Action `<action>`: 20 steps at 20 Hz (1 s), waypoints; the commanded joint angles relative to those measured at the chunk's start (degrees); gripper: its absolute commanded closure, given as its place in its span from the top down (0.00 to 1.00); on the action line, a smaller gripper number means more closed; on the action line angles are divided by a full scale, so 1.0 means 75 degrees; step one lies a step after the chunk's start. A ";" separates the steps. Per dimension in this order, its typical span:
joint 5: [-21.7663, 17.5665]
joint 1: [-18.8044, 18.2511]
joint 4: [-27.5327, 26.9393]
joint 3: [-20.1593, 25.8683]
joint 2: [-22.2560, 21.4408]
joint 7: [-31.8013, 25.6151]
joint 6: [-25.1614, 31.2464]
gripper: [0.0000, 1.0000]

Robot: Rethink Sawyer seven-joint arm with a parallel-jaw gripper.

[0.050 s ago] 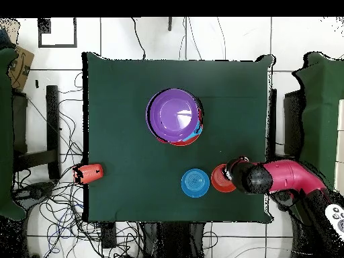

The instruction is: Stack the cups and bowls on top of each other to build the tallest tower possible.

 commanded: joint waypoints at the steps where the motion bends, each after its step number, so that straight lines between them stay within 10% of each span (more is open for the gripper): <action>1: -0.0665 0.0002 -0.0513 0.0508 0.0429 -0.3909 0.0645 1.00; 20: -0.1166 0.0742 -0.0908 -0.0488 0.0930 -0.3092 0.0298 1.00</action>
